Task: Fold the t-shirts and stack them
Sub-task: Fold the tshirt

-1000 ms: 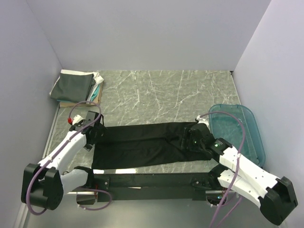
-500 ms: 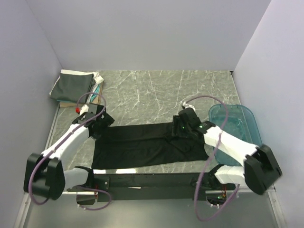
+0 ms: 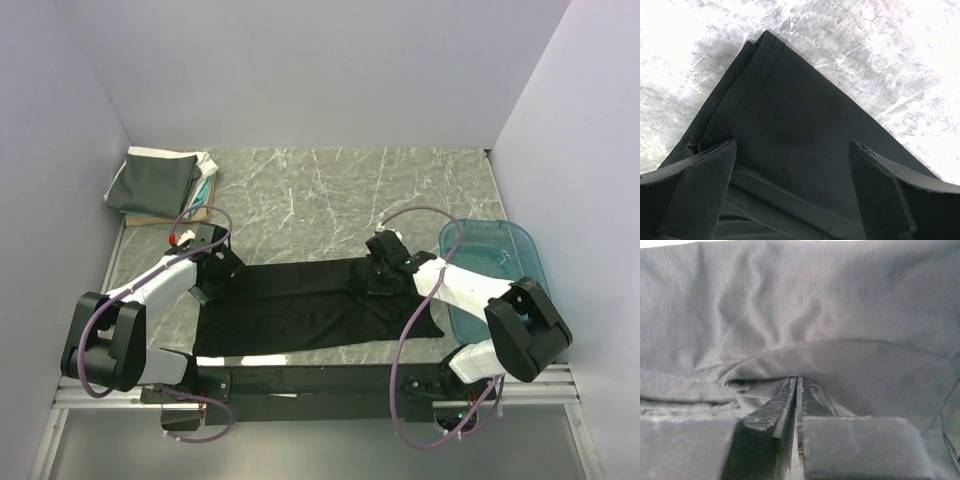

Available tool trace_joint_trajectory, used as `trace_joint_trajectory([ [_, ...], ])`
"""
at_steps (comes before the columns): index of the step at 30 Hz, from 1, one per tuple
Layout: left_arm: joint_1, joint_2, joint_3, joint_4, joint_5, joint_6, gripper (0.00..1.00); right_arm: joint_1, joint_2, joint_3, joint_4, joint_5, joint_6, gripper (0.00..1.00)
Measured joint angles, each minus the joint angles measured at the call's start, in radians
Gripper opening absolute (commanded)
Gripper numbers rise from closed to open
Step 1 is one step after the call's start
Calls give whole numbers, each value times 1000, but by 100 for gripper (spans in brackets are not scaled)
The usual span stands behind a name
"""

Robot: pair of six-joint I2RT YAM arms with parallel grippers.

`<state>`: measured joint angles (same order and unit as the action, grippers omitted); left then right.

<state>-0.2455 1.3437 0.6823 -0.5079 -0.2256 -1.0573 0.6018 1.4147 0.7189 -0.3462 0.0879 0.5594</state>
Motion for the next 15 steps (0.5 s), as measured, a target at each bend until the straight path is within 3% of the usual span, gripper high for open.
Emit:
trace_joint_trajectory([
  [3, 0, 0, 0, 3, -4, 2, 99, 2, -26, -17, -2, -25, 9, 0],
  [15, 0, 0, 0, 3, -30, 2, 99, 55, -161, -105, 31, -134, 111, 0],
])
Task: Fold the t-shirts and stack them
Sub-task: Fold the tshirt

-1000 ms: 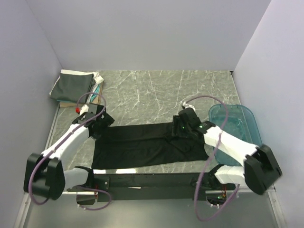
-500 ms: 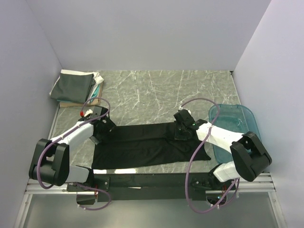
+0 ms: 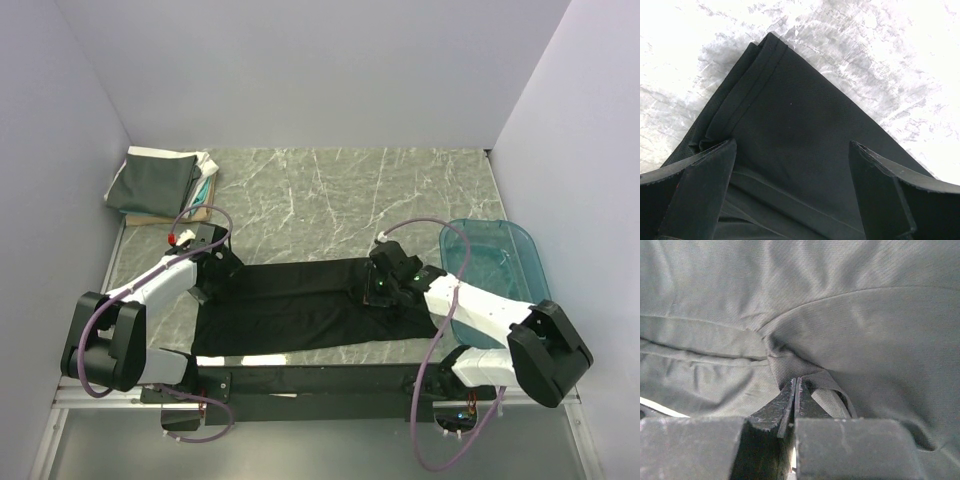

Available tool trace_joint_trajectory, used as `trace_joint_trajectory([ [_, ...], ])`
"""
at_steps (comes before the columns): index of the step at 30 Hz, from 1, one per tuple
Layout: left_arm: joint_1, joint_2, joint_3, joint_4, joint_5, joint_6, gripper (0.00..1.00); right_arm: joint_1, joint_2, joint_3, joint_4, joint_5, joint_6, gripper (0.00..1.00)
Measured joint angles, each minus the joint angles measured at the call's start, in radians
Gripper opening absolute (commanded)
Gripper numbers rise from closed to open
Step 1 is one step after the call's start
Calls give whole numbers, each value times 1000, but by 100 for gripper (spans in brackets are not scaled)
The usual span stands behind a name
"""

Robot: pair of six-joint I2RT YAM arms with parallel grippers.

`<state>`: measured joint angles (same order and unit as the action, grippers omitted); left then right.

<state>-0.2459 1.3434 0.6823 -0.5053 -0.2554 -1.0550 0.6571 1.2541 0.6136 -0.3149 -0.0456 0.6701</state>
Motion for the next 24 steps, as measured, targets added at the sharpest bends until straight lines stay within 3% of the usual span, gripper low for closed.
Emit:
trace_joint_trajectory([
  [10, 0, 0, 0, 0, -5, 14, 99, 72, -63, -45, 47, -40, 90, 0],
  [12, 0, 0, 0, 0, -6, 15, 100, 91, -66, -55, 56, -53, 113, 18],
  [17, 0, 0, 0, -4, -10, 19, 99, 138, -64, -56, 60, -54, 158, 26],
  [19, 0, 0, 1, -10, -16, 19, 100, 156, -62, -56, 66, -72, 171, 35],
  [20, 0, 0, 1, -12, -20, 19, 99, 162, -62, -56, 70, -82, 173, 51],
  [23, 0, 0, 6, -21, -29, 21, 99, 176, -63, -51, 79, -108, 174, 75],
  [24, 0, 0, 9, -24, -31, 22, 99, 179, -67, -45, 67, -101, 176, 79],
])
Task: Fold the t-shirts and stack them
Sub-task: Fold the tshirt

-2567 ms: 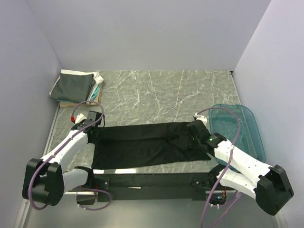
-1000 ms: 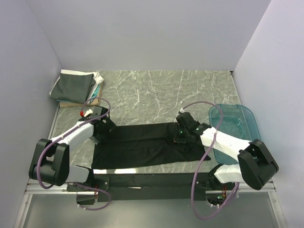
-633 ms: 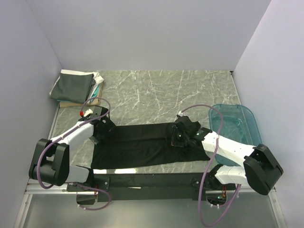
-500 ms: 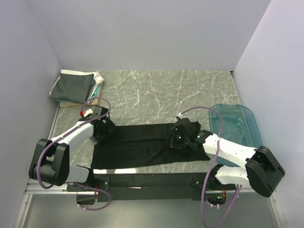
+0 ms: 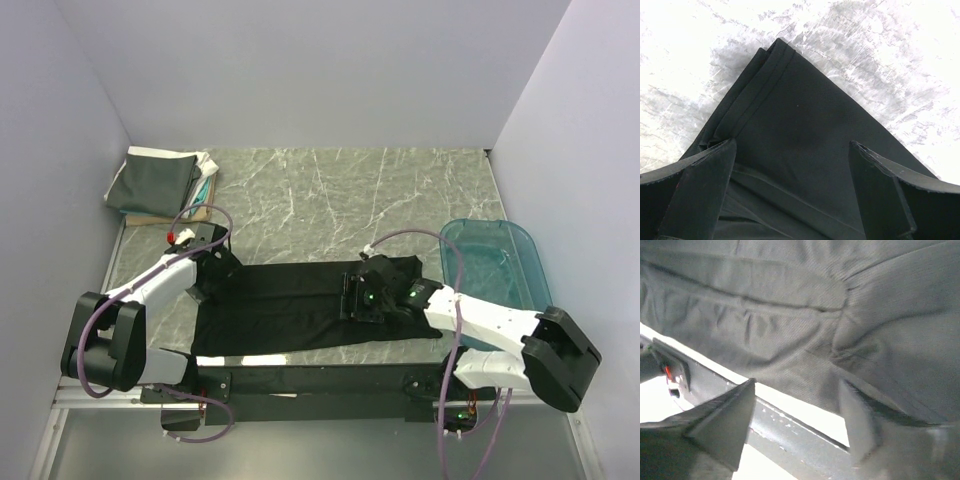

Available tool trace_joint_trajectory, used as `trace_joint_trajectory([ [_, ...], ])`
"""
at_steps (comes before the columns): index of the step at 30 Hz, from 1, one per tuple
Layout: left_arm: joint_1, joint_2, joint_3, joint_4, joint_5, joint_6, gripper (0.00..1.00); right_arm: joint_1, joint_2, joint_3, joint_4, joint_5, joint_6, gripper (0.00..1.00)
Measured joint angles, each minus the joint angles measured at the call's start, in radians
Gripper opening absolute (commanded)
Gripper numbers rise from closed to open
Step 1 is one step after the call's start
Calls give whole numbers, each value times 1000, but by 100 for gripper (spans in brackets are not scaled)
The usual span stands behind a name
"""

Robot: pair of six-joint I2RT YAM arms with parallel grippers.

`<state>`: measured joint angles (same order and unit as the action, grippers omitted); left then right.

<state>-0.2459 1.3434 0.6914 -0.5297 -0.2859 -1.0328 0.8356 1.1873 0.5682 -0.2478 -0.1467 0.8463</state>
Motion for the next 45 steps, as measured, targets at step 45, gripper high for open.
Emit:
trace_joint_trajectory([
  [45, -187, 7, -11, 41, 47, -114, 99, -576, 1010, 1144, -322, -22, -353, 92],
])
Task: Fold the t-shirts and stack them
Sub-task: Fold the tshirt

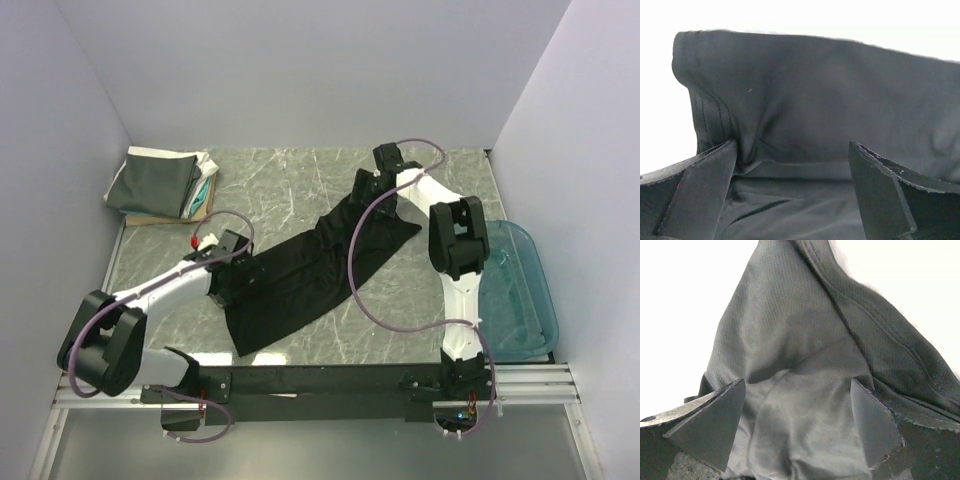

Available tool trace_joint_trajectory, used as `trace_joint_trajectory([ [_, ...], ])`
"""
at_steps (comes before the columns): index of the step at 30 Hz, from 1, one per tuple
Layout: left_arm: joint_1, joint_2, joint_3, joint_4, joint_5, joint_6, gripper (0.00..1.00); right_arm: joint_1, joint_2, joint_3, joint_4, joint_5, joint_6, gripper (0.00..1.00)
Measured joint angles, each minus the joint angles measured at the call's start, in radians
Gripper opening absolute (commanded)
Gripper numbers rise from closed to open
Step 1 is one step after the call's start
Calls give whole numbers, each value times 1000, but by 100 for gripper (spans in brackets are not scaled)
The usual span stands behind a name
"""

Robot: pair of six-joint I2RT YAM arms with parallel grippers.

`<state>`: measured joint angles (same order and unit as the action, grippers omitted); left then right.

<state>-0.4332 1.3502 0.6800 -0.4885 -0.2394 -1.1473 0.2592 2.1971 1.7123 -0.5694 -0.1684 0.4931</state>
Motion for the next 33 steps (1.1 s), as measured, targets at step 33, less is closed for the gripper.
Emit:
trace_joint_trajectory([
  [33, -697, -163, 113, -402, -119, -327, 100, 235, -160, 91, -156, 186, -42, 93],
])
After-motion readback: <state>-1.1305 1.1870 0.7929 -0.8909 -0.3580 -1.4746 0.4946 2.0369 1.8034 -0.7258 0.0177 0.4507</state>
